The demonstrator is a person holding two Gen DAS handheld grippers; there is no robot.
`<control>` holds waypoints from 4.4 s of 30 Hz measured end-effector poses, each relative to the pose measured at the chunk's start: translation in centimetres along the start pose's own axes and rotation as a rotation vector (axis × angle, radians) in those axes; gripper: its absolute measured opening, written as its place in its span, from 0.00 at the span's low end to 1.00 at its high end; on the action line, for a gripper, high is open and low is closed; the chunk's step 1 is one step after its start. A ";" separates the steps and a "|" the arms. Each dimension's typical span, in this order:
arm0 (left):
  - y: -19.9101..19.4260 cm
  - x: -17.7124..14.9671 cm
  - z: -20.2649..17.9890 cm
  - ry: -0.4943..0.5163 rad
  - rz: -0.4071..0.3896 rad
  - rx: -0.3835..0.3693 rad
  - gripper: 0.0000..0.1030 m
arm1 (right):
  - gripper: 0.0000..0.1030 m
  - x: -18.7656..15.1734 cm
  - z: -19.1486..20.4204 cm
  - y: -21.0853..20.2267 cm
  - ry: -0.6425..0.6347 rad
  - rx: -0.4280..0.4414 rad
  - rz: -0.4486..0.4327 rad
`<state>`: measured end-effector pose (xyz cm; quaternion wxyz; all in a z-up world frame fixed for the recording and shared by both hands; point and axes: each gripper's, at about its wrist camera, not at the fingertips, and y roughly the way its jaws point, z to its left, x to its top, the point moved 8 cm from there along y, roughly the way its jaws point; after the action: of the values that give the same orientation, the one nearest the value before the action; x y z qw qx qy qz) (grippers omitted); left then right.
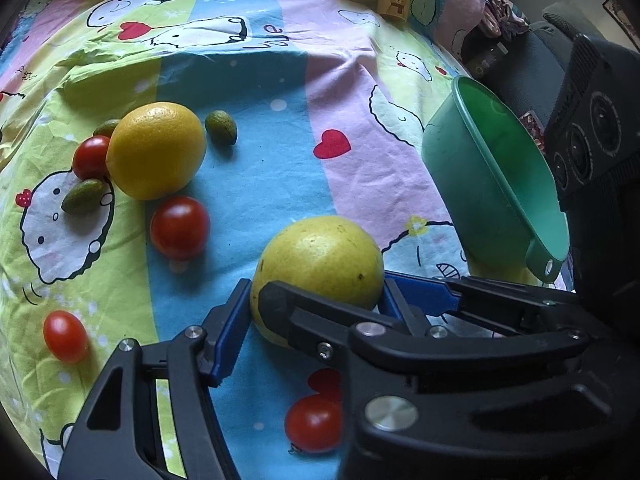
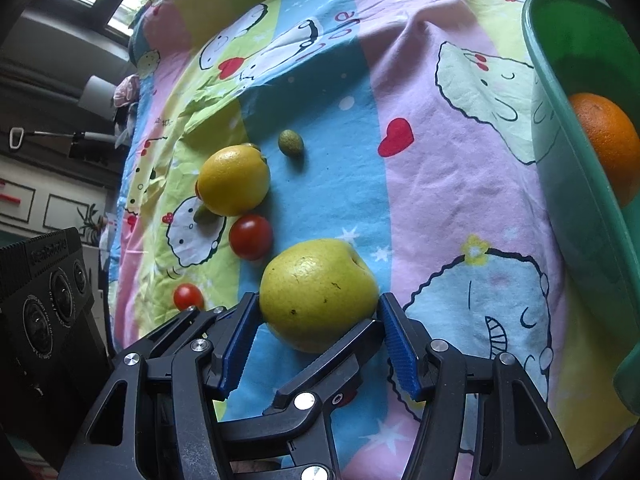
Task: Organize fruits
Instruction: 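Hold the pomelo in the right gripper, pausing above the sheet, then carry the pomelo over the green basin with the right gripper, then lower the pomelo into the basin beside the orange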
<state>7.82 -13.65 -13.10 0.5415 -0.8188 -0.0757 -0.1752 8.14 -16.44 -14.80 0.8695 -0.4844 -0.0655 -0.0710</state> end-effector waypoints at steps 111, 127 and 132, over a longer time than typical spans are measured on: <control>-0.4 8.2 -19.3 0.401 -0.244 -0.212 0.60 | 0.62 4.3 -11.2 -18.4 0.228 -0.065 -0.595; 2.1 8.1 -19.8 0.382 -0.177 -0.237 0.60 | 0.62 4.1 -13.7 -17.2 0.321 -0.087 -0.527; 2.6 8.0 -19.9 0.375 -0.161 -0.235 0.60 | 0.62 4.1 -14.2 -16.9 0.340 -0.084 -0.512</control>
<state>12.00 -33.40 -5.43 0.4312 -0.8208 -0.0179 -0.3743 9.63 -37.59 -7.44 0.8011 -0.4689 -0.0361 -0.3703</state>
